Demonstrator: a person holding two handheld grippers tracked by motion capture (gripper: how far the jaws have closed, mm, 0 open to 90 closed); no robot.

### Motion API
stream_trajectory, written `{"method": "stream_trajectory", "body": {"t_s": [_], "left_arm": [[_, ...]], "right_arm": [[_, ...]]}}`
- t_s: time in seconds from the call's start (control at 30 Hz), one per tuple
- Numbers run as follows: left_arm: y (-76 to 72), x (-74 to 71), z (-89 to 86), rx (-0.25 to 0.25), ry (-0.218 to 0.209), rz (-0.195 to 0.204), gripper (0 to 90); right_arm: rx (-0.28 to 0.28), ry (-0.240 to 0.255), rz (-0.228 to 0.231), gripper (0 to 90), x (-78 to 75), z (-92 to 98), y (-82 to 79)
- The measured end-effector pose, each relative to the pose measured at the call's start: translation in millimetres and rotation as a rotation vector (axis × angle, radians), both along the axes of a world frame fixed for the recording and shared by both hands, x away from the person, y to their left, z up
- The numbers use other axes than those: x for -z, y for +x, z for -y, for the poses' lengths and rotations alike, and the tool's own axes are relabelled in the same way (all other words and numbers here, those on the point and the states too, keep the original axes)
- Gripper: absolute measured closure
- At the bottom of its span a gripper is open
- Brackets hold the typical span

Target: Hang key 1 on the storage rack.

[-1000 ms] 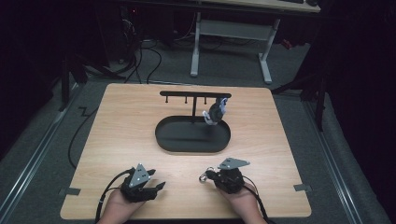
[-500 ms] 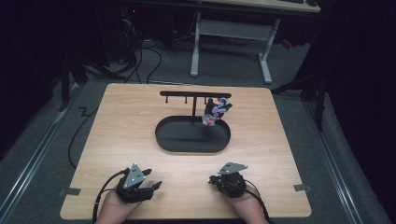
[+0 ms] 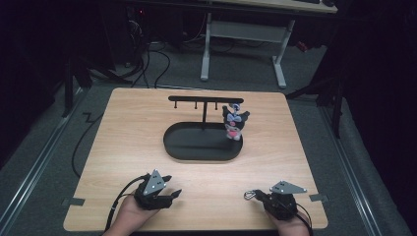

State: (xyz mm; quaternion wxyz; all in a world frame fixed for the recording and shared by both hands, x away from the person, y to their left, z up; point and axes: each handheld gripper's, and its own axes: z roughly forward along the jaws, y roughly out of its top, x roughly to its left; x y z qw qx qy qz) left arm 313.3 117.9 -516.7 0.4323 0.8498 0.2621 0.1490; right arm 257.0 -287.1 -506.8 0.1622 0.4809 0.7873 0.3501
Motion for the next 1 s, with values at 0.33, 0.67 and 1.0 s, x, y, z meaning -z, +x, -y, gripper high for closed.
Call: {"method": "stream_trajectory", "body": {"t_s": [0.33,0.67,1.0], "left_arm": [[-3.0,0.4,-6.6,-0.018,0.008,0.0,39.7],[-9.4,1.1,-25.4,-0.077,-0.004,-0.012,39.9],[-7.5,1.2,-20.8,-0.067,0.001,-0.011,39.8]], "right_arm": [[0.02,-0.063,-0.051,90.0,12.0,-4.7,6.8],[0.023,-0.096,-0.029,90.0,12.3,-6.7,68.5],[0.023,-0.007,-0.078,76.9,-0.9,-6.9,41.2]]}}
